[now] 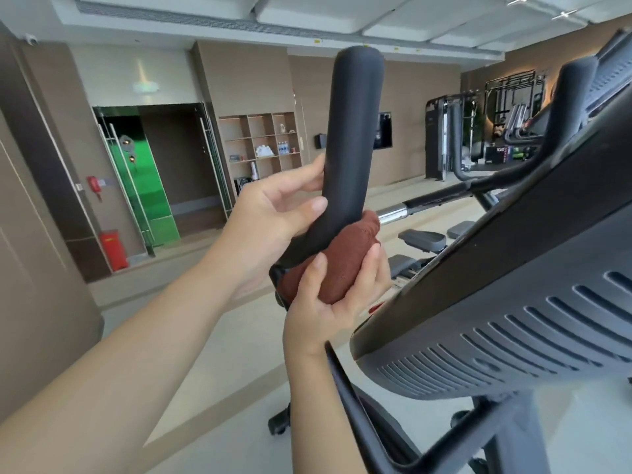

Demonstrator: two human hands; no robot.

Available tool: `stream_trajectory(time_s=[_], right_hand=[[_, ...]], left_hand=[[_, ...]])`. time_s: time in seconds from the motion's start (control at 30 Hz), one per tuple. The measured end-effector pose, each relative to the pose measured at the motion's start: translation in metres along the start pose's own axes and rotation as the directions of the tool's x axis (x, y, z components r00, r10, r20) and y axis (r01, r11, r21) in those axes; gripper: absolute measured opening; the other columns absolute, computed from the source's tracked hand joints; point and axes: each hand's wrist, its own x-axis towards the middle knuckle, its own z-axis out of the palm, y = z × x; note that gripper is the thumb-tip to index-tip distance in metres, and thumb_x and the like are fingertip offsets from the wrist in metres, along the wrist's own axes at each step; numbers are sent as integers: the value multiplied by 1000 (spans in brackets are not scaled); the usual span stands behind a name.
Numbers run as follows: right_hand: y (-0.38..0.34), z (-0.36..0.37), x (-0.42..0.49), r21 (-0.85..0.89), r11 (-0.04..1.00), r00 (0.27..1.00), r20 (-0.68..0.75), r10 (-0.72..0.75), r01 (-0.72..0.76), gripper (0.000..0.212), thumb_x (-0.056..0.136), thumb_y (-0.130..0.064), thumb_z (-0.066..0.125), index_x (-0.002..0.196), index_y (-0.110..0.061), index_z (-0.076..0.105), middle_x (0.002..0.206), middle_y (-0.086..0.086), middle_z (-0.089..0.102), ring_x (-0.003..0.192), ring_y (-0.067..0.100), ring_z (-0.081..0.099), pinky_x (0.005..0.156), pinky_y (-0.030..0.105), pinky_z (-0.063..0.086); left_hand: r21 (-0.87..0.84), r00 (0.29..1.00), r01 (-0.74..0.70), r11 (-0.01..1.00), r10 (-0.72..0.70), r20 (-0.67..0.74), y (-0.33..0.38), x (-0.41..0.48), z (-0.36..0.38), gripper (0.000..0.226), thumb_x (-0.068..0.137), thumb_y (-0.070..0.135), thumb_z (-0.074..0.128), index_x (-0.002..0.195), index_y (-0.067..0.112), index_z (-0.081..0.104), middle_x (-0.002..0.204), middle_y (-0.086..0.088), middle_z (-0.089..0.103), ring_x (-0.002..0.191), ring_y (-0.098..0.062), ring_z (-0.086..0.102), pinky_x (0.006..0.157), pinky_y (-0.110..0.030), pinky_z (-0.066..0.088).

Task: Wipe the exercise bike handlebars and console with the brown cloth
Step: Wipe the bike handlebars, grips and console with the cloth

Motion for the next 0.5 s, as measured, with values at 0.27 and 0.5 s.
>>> stream_trajectory(time_s=[0.27, 0.5], right_hand=[[14, -27, -33, 37, 963, 963, -6, 268, -268, 48, 88, -42, 56, 132, -45, 37, 130, -9, 43, 119, 15, 46, 96, 26, 41], [-8, -19, 37, -126, 991, 992, 127, -26, 43, 42, 87, -21, 60, 126, -11, 48, 119, 25, 51, 114, 23, 48, 100, 26, 37]], left_hand=[[-18, 998, 65, 998, -64, 15, -16, -15, 15, 45, 87, 0, 55, 109, 39, 61, 103, 19, 68, 95, -2, 60, 75, -16, 48], [29, 995, 97, 995, -97, 1, -15, -21, 8, 46, 87, -2, 54, 123, 27, 52, 123, 6, 61, 116, -10, 55, 97, -30, 46]])
